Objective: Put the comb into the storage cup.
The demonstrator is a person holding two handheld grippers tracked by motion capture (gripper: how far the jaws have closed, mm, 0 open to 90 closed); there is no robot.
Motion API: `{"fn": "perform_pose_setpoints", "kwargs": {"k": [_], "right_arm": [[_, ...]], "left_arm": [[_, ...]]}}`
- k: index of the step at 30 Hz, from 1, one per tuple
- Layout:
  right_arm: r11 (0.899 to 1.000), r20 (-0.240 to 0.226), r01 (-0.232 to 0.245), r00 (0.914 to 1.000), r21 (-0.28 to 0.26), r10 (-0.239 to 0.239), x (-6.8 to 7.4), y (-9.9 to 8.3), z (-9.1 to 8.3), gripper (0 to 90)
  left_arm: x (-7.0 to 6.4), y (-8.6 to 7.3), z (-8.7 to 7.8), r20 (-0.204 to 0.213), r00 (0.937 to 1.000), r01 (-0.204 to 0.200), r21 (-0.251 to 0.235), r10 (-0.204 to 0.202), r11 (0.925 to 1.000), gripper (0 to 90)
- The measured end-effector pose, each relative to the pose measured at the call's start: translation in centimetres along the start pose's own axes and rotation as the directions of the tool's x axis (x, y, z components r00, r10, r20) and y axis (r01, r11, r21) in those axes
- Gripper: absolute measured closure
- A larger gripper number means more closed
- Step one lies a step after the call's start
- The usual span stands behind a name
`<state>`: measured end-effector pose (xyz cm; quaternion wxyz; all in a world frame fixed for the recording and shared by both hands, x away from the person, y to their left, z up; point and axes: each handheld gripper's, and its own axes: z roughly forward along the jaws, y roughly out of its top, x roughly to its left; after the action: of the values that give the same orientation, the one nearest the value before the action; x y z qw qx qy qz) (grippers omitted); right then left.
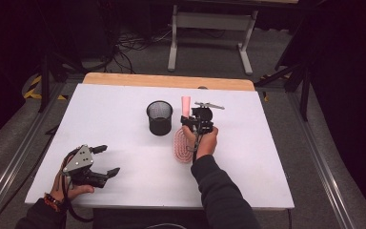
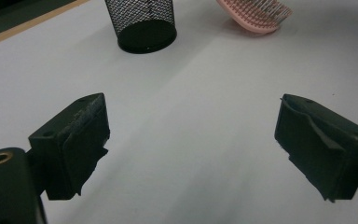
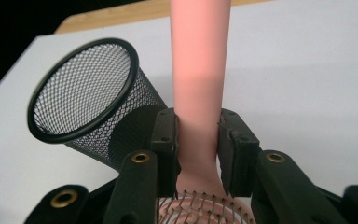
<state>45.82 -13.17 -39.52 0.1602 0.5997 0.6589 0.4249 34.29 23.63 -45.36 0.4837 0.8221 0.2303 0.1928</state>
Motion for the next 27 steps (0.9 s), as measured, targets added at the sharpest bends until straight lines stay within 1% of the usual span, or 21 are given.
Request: {"fn": "perform_pose_setpoints", "kwargs": {"k": [1, 3, 5, 6, 7, 9, 12, 14, 16, 17, 18, 19, 20, 21, 23, 24, 25, 26, 27], "right_arm": [[1.000, -0.010, -0.005, 0.9999, -0.008, 0.005, -0.2, 0.1, -0.2, 70.3], [1.000, -0.045, -0.018, 0.9988, -0.025, 0.017, -0.7, 0.2, -0.5, 70.3], [0.999, -0.073, -0.022, 0.9971, -0.046, 0.019, -1.0, 0.2, -0.9, 70.3], [0.998, -0.083, -0.017, 0.9965, -0.054, 0.013, -1.1, 0.2, -1.1, 70.3], [0.998, -0.094, -0.016, 0.9955, -0.060, 0.010, -1.2, 0.1, -1.2, 70.3], [0.997, -0.126, -0.025, 0.9919, -0.080, 0.015, -1.4, -0.1, -1.6, 70.4], [0.994, -0.146, -0.024, 0.9892, -0.103, 0.009, -1.7, -0.4, -1.9, 70.4], [0.993, -0.162, -0.029, 0.9867, -0.115, 0.010, -1.8, -0.6, -2.2, 70.4], [0.990, -0.186, -0.049, 0.9823, -0.129, 0.025, -2.1, -0.8, -2.5, 70.4], [0.990, -0.190, -0.048, 0.9815, -0.135, 0.021, -2.1, -0.9, -2.7, 70.4], [0.989, -0.195, -0.046, 0.9806, -0.140, 0.018, -2.1, -0.9, -2.8, 70.4], [0.989, -0.195, -0.046, 0.9806, -0.140, 0.018, -2.1, -0.9, -2.8, 70.4], [0.989, -0.203, -0.046, 0.9791, -0.142, 0.016, -2.1, -0.9, -2.9, 70.4], [0.987, -0.216, -0.041, 0.9764, -0.155, 0.006, -1.9, -0.9, -3.3, 70.4], [0.986, -0.223, -0.038, 0.9748, -0.164, 0.000, -1.7, -0.9, -3.5, 70.4], [0.986, -0.223, -0.038, 0.9748, -0.164, 0.000, -1.7, -0.9, -3.5, 70.4], [0.985, -0.229, -0.036, 0.9734, -0.166, -0.003, -1.6, -0.9, -3.6, 70.4], [0.984, -0.246, -0.036, 0.9693, -0.175, -0.009, -1.5, -1.0, -3.8, 70.4], [0.984, -0.254, -0.040, 0.9673, -0.176, -0.006, -1.4, -1.0, -3.8, 70.4]], "left_arm": [[-0.1, 0.1, 0.1, 0.000, 1.0000, -0.003, 0.001, 0.003, 1.0000, 11.0], [-0.2, 0.4, 0.5, 0.000, 1.0000, -0.009, 0.005, 0.009, 0.9999, 11.3], [-0.4, 0.8, 0.8, -0.001, 0.9999, -0.015, 0.005, 0.015, 0.9999, 11.7], [-0.5, 0.9, 1.0, 0.001, 0.9999, -0.014, 0.004, 0.014, 0.9999, 12.0], [-0.5, 1.2, 1.2, 0.012, 0.9999, -0.010, -0.005, 0.010, 0.9999, 12.1], [-0.7, 1.7, 1.7, 0.015, 0.9999, -0.002, -0.008, 0.002, 1.0000, 12.4], [-1.1, 2.6, 2.7, 0.030, 0.9995, -0.009, -0.013, 0.009, 0.9999, 13.0], [-1.4, 3.2, 3.4, 0.050, 0.9987, -0.013, -0.018, 0.014, 0.9997, 13.6], [-1.9, 4.2, 4.4, 0.070, 0.9974, -0.011, -0.031, 0.013, 0.9994, 14.0], [-2.0, 4.5, 4.7, 0.080, 0.9967, -0.010, -0.035, 0.013, 0.9993, 14.2], [-2.2, 4.8, 5.0, 0.082, 0.9965, -0.011, -0.040, 0.014, 0.9991, 14.2], [-2.2, 4.8, 5.0, 0.082, 0.9965, -0.011, -0.040, 0.014, 0.9991, 14.2], [-2.5, 5.6, 5.8, 0.102, 0.9947, -0.009, -0.056, 0.015, 0.9984, 14.2], [-2.6, 6.0, 6.1, 0.112, 0.9936, -0.007, -0.060, 0.013, 0.9982, 14.4], [-3.2, 6.9, 7.3, 0.132, 0.9912, -0.003, -0.072, 0.013, 0.9974, 14.4], [-3.2, 6.9, 7.3, 0.132, 0.9912, -0.003, -0.072, 0.013, 0.9974, 14.5], [-3.5, 7.4, 8.2, 0.146, 0.9892, -0.009, -0.069, 0.019, 0.9976, 14.5], [-3.9, 7.8, 9.2, 0.162, 0.9864, -0.013, -0.065, 0.023, 0.9978, 14.6], [-4.1, 8.0, 9.8, 0.178, 0.9839, -0.007, -0.058, 0.018, 0.9983, 14.6]]}}
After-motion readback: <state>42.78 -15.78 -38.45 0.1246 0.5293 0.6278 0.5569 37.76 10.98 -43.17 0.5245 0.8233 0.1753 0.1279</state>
